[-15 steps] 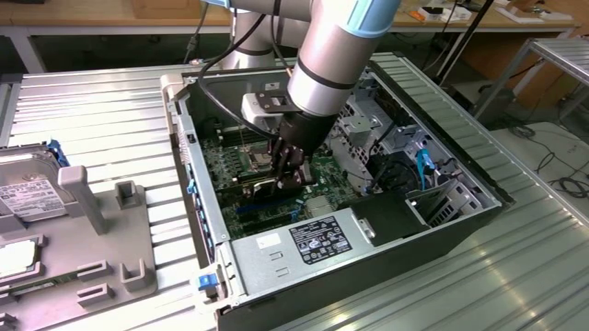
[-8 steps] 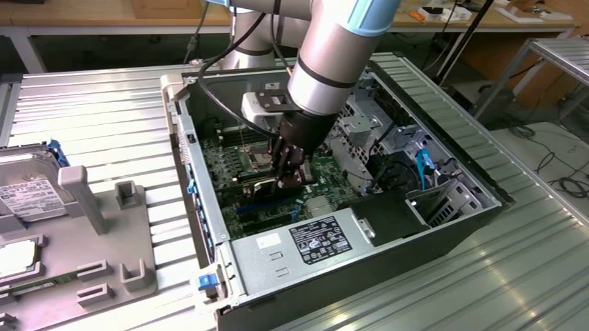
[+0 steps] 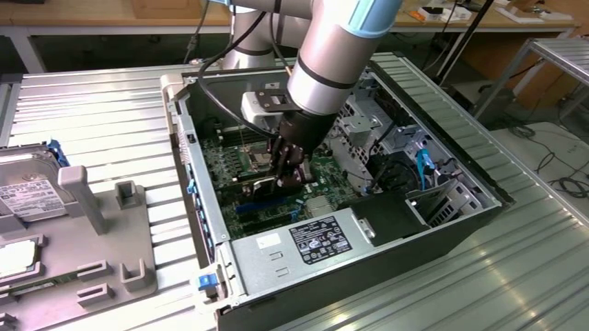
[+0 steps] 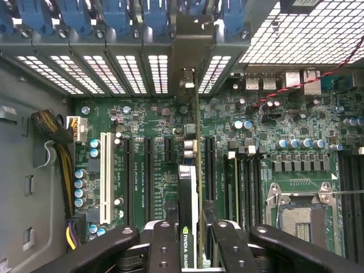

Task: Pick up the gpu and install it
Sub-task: 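Insert the gpu into the slot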

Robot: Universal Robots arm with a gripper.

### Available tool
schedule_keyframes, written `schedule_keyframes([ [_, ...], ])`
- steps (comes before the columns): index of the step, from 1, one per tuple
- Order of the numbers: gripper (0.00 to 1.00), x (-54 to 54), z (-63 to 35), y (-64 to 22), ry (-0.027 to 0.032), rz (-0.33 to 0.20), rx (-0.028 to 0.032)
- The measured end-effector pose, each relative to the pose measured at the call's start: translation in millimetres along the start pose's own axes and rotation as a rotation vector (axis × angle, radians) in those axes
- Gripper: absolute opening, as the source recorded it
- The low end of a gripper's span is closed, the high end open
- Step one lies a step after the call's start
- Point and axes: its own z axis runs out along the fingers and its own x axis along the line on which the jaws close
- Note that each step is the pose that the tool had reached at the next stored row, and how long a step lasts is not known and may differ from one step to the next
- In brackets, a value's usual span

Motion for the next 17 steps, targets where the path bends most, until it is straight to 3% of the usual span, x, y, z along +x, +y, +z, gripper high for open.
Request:
schedule_keyframes([
  [6, 0.27, 0.1, 0.0, -0.1, 0.0012, 0.0, 0.0001],
  [8, 0.27, 0.2, 0.1, -0.1, 0.0121, 0.002, 0.0003],
  [10, 0.27, 0.1, 0.0, 0.0, 0.0146, 0.002, 0.0002],
  [11, 0.27, 0.1, 0.0, -0.1, 0.0288, 0.004, 0.0005],
  [17, 0.27, 0.2, 1.4, -0.2, 0.029, 0.004, 0.0007],
])
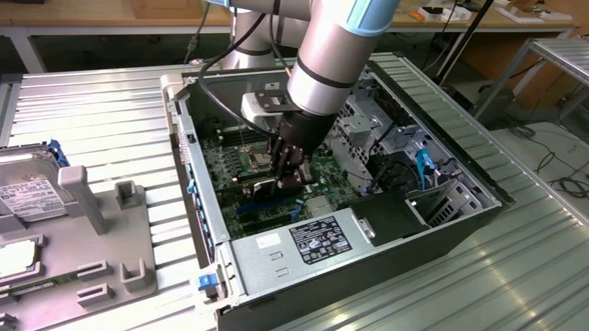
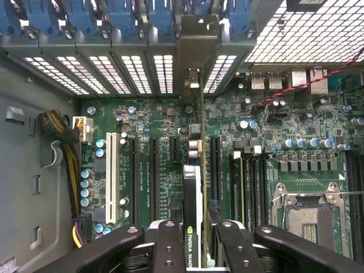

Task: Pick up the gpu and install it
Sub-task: 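Insert the gpu into the slot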

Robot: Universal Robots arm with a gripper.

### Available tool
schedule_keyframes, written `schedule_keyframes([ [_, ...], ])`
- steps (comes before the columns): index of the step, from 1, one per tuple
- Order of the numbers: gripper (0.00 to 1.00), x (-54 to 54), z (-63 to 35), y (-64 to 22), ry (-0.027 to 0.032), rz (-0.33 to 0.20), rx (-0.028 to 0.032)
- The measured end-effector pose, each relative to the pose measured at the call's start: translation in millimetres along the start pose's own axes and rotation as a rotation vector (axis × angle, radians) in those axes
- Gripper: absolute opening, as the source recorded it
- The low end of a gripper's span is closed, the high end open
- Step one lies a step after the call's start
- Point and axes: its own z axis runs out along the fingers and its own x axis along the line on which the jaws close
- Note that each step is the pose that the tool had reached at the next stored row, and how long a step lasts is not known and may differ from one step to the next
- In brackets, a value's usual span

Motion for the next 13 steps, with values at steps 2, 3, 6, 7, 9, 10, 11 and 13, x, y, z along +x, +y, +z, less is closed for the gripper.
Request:
schedule_keyframes([
  [2, 0.27, 0.0, 0.5, 0.0, 0.0004, 0.0, 0.0],
  [3, 0.27, 0.1, 0.6, 0.0, 0.0006, 0.0, -0.0001],
  [6, 0.27, 0.1, 2.0, -0.1, 0.0, 0.0, 0.0004],
  [7, 0.27, 0.0, 2.1, -0.1, 0.0, 0.0, 0.0004],
  [9, 0.27, 0.0, 2.0, -0.1, 0.0, 0.0, 0.0004],
  [10, 0.27, 0.0, 2.1, -0.1, 0.0, 0.0, 0.0004],
  [11, 0.27, 0.0, 2.1, -0.1, -0.0001, 0.0, 0.0004],
  [13, 0.27, 0.0, 2.1, 0.5, 0.0, 0.0, 0.0003],
])
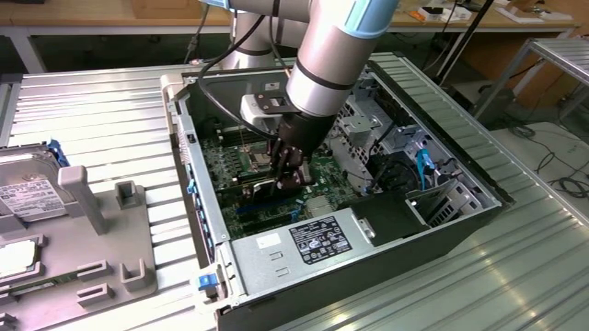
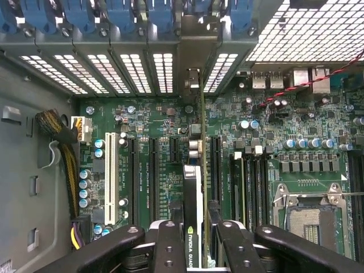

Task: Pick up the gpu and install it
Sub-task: 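Insert the gpu into the slot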

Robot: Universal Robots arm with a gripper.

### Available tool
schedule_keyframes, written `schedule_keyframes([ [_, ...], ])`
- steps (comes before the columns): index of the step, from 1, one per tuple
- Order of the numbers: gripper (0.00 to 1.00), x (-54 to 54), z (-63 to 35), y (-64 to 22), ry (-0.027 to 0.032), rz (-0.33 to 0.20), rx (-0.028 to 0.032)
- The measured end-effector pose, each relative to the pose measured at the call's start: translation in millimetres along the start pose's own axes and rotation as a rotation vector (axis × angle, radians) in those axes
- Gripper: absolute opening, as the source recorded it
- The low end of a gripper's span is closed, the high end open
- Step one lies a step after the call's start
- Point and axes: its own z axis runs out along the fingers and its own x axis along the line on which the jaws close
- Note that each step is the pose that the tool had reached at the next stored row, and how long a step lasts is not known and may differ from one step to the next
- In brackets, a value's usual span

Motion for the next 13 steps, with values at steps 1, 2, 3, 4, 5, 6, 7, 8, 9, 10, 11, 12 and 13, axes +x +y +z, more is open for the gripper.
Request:
schedule_keyframes([
  [1, 0.27, 0.0, 0.1, 0.2, -0.0002, 0.0, 0.0],
  [2, 0.27, 0.0, 0.1, 0.5, -0.0006, 0.0, 0.0],
  [3, 0.27, 0.1, 0.1, 0.6, -0.0007, 0.0, 0.0],
  [4, 0.27, 0.1, 0.1, 0.7, -0.0018, 0.0, -0.0001],
  [5, 0.27, 0.1, 0.1, 0.8, -0.0046, -0.001, -0.0001],
  [6, 0.27, 0.1, 0.1, 0.7, -0.0063, -0.001, 0.0],
  [7, 0.27, 0.0, 0.2, 0.6, -0.0071, -0.001, 0.0],
  [8, 0.27, 0.0, 0.2, 0.6, -0.0073, -0.001, -0.0001],
  [9, 0.27, 0.1, 0.2, 0.6, -0.0073, -0.001, 0.0],
  [10, 0.27, 0.1, 0.1, 0.6, -0.0074, -0.001, -0.0003],
  [11, 0.27, 0.1, 0.0, 0.6, -0.0075, -0.001, -0.0008],
  [12, 0.27, 0.1, -0.2, 0.4, -0.0075, -0.001, -0.0016],
  [13, 0.27, 0.1, -0.4, 0.2, -0.0072, -0.001, -0.0031],
])
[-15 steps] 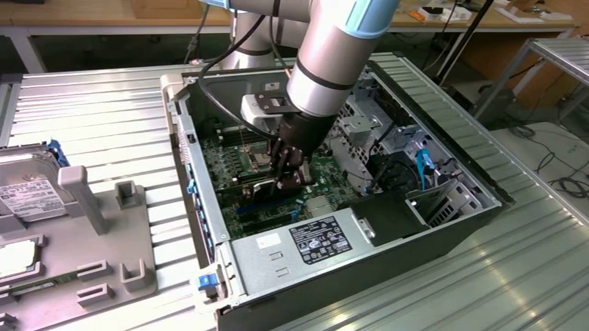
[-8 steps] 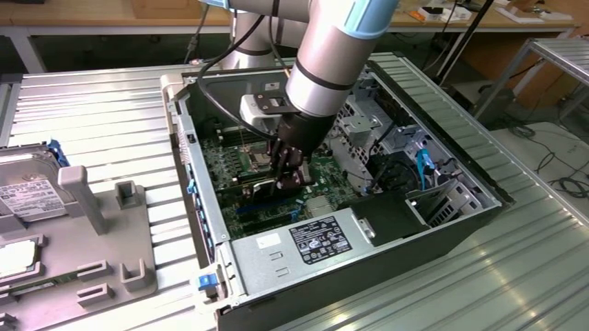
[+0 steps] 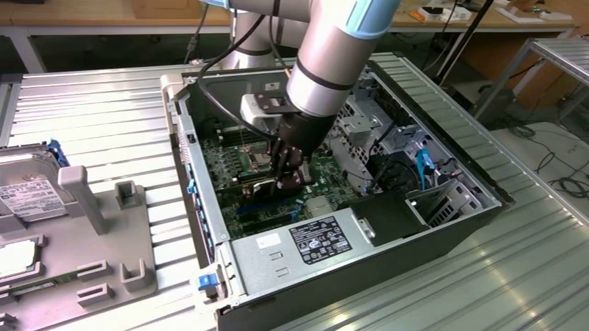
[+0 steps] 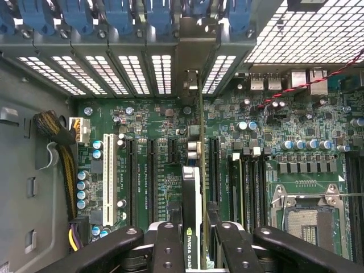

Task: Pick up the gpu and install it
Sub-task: 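Insert the gpu into the slot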

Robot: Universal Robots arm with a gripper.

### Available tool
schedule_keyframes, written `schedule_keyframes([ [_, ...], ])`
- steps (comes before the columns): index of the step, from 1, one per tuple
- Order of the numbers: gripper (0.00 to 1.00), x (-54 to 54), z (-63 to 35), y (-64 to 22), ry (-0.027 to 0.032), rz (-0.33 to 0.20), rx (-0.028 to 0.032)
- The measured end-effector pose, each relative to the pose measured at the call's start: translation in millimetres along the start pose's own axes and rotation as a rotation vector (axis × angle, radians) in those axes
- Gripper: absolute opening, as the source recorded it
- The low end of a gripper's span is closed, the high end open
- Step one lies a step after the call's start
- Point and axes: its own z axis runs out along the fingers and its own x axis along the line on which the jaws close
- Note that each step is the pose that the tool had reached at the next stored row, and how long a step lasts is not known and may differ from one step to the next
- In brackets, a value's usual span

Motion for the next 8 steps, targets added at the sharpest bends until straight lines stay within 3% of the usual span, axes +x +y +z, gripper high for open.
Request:
schedule_keyframes([
  [8, 0.27, 0.0, -0.1, -0.8, 0.0001, 0.006, -0.0035],
])
